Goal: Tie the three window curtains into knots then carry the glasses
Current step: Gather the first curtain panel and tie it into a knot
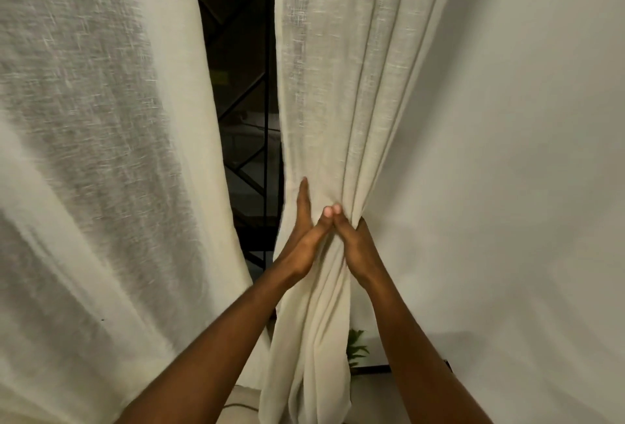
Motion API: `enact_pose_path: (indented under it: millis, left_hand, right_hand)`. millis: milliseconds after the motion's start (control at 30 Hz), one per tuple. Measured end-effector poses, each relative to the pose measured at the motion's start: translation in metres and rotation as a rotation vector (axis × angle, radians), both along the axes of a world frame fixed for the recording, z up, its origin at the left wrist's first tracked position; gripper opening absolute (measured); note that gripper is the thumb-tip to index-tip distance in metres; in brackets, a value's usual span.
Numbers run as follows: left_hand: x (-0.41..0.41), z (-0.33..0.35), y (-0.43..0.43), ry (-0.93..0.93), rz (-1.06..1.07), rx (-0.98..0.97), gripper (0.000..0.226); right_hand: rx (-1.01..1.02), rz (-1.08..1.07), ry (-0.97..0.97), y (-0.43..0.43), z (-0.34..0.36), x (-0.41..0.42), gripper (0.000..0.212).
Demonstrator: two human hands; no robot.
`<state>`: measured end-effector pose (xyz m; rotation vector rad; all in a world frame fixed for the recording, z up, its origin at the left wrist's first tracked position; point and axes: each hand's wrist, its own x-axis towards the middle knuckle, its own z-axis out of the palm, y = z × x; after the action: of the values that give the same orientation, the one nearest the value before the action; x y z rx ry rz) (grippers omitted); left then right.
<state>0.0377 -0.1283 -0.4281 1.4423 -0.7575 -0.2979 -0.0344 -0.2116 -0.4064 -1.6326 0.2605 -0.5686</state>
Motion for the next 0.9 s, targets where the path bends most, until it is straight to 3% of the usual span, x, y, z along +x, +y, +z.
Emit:
enact_pose_path:
  millis: [133,300,433,567,667,767,900]
  left_hand:
    - [-0.01,0.012,0.003,0.031,-0.162,0.03,0.126]
    - [-0.009,0.015,0.006,0.056,-0.214,0.067,0.132]
    - [-0.003,0.01,0.004,0.021,-0.257,0.118,0.129]
    - [0.01,0.002,0.007,-0.041,-0.318,0.209,0.138]
    - [0.013,-0.002,0.01,-0.084,-0.29,0.268,0.11]
    - [0.01,-0.003,0.008,-0.115,-0.119,0.313,0.08]
    - [0.005,0.001,0.009,0.064,0.162,0.16,0.052]
  right_hand:
    - [0.165,0.125,-0.014,0.008,-0.012,-0.003,0.086]
    - [0.341,0.166,-0.049,0.014,-0.013,-0.006,0.11]
    - [0.399,0.177,-0.071,0.007,-0.015,-0.007,0.102]
    - [0.536,0.243,-0.108,-0.001,-0.017,-0.012,0.108]
    - [0.612,0.311,-0.068,-0.01,-0.018,-0.015,0.102]
    - [0.536,0.299,0.012,-0.01,-0.017,-0.012,0.086]
    - [0.232,0.023,0.035,-0.004,-0.007,-0.006,0.031]
